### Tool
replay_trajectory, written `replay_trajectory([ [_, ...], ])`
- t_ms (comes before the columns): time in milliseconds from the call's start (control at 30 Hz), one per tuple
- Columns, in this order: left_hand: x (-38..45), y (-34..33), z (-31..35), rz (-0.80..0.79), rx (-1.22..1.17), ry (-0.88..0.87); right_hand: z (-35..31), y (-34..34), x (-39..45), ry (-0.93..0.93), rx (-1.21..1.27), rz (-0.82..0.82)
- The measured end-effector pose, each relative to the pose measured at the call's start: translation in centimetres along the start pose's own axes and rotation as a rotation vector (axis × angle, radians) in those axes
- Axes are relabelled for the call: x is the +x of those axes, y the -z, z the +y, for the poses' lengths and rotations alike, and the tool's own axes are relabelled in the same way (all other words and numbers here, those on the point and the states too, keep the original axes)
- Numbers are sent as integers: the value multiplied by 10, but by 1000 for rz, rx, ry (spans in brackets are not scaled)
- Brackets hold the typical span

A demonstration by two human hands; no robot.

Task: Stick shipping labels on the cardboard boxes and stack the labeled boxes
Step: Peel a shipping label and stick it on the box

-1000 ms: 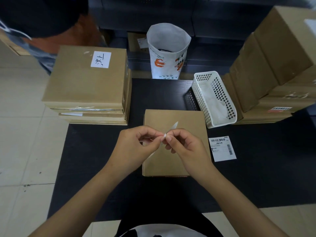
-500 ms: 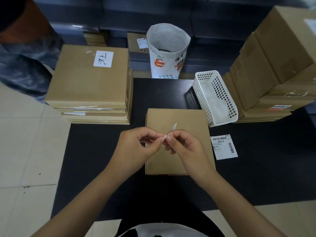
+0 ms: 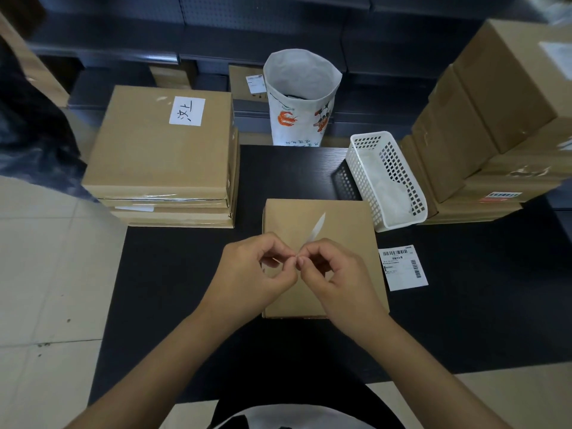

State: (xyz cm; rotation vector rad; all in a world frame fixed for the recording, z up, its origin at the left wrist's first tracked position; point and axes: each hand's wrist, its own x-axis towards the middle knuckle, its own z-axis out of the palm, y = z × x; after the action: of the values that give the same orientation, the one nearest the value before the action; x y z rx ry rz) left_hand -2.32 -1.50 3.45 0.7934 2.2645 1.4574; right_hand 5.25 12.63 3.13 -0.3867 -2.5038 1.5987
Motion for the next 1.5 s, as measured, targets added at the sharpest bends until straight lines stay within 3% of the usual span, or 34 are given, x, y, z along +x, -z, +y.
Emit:
replay_trajectory([
  [167, 5, -7, 0, 55, -162, 226, 4, 2, -1, -48, 63, 40],
  [267, 14, -11, -5, 139, -328, 428, 12, 4, 5, -294, 297, 154],
  [400, 23, -23, -4, 183, -556, 600, 30, 15, 20, -538, 790, 239],
  [600, 36, -46, -4, 207, -690, 715, 64, 42, 35, -749, 1181, 330],
  [900, 88, -95, 17, 300, -692, 758, 95, 87, 74, -914, 1198, 370],
  [1033, 119, -127, 26, 397, -772, 771, 123, 143, 98, -902, 1361, 417],
  [1133, 138, -154, 35, 503, -726, 736, 142, 190, 117, -825, 1109, 335],
  [1200, 148, -176, 45, 524, -729, 722, 153, 209, 120, -832, 946, 202],
  [1367, 166, -222, 65, 560, -749, 730, 167, 221, 116, -799, 806, -162],
  [1500, 169, -242, 76, 570, -699, 721, 171, 217, 115, -733, 613, -169],
])
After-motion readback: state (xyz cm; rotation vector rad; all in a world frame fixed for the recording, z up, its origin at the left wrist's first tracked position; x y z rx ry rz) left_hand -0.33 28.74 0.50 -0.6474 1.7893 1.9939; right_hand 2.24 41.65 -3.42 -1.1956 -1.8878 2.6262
